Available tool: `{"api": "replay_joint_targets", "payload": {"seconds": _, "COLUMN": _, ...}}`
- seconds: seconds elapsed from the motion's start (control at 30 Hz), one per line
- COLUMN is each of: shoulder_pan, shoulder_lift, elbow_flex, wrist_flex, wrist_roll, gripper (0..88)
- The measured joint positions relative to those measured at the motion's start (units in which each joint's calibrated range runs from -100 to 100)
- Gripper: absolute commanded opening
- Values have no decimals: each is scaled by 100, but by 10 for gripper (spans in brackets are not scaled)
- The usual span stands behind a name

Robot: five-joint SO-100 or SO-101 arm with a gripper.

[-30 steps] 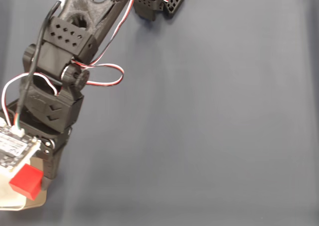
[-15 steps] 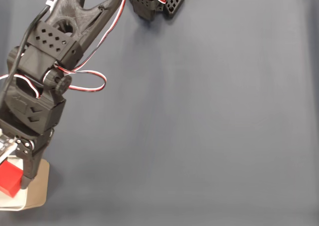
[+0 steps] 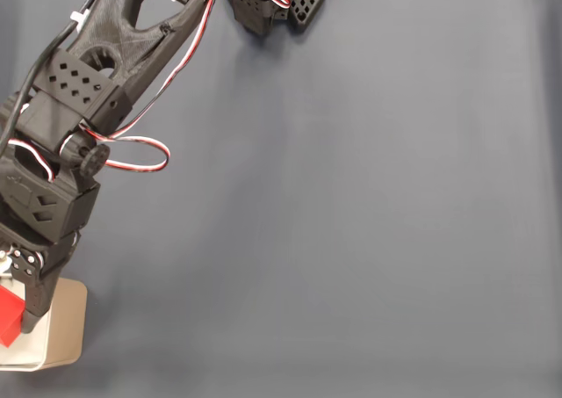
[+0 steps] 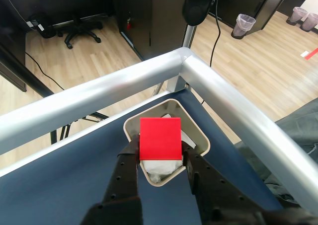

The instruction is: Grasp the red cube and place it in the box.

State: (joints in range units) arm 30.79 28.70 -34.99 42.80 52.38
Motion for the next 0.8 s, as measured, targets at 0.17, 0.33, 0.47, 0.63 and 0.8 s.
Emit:
{"api": "replay_joint_targets", "payload": {"seconds": 0.17, "shoulder_pan": 15, "shoulder_lift": 104, "elbow_flex": -108, "wrist_flex": 0, "wrist_roll": 0, "gripper": 41}}
{"api": "replay_joint_targets", "payload": {"seconds": 0.33, "shoulder_pan": 52, "shoulder_lift": 182, "elbow_flex": -217, "wrist_flex": 0, "wrist_roll": 0, "gripper": 41}}
{"api": "replay_joint_targets", "payload": {"seconds": 0.47, "shoulder_pan": 52, "shoulder_lift": 191, "elbow_flex": -217, "wrist_flex": 0, "wrist_roll": 0, "gripper": 41}}
{"api": "replay_joint_targets", "payload": {"seconds": 0.63, "shoulder_pan": 59, "shoulder_lift": 200, "elbow_flex": -244, "wrist_flex": 0, "wrist_roll": 0, "gripper": 41}}
{"api": "replay_joint_targets", "payload": {"seconds": 0.8, "shoulder_pan": 59, "shoulder_lift": 200, "elbow_flex": -271, "wrist_flex": 0, "wrist_roll": 0, "gripper": 41}}
